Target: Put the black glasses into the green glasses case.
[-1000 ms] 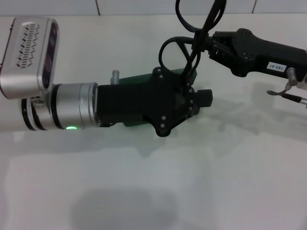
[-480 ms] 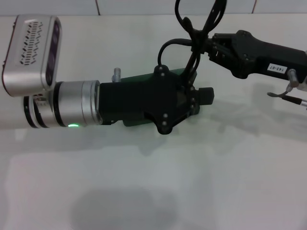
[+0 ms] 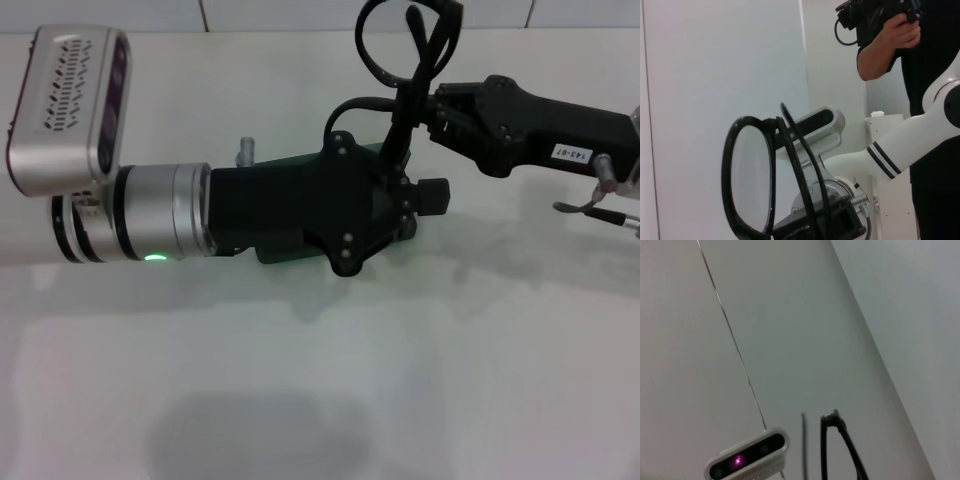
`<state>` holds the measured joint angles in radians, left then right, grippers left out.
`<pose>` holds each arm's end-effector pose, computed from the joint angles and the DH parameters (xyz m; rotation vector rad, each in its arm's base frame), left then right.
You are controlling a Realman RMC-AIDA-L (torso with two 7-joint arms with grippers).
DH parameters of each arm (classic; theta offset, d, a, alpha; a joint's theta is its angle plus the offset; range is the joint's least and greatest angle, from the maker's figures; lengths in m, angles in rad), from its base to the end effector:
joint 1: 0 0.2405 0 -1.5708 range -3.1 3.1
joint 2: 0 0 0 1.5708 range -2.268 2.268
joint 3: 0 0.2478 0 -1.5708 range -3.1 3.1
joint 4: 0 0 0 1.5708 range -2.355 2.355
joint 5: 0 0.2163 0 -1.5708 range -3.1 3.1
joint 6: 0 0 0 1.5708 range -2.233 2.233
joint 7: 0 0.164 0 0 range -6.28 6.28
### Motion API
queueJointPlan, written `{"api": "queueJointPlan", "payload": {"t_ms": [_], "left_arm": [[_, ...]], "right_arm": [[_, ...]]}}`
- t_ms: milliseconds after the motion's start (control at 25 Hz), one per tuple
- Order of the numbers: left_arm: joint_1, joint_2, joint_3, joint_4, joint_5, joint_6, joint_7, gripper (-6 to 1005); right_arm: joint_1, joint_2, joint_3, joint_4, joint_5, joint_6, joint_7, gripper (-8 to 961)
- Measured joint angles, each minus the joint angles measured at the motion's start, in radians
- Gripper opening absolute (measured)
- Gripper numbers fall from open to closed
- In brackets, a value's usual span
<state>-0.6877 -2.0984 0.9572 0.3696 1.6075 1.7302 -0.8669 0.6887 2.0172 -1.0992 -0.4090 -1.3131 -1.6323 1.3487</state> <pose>-0.1561 0.3157 -0.0575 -2.8100 0.1178 -1.2356 0.1502 0.3556 -0.0189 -2.7429 0.5092 1.3452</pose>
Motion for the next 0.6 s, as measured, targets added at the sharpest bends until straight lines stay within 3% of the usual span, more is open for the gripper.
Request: {"api": "queueJointPlan", "payload": {"t_ms": [600], "left_arm": [[-0.001,0.0,0.0,0.0,0.001,0.0,-0.005,23]], "right_arm": [[-0.001,-0.002,-0.013,-0.002,-0.002,0.0,-0.006,47]]}}
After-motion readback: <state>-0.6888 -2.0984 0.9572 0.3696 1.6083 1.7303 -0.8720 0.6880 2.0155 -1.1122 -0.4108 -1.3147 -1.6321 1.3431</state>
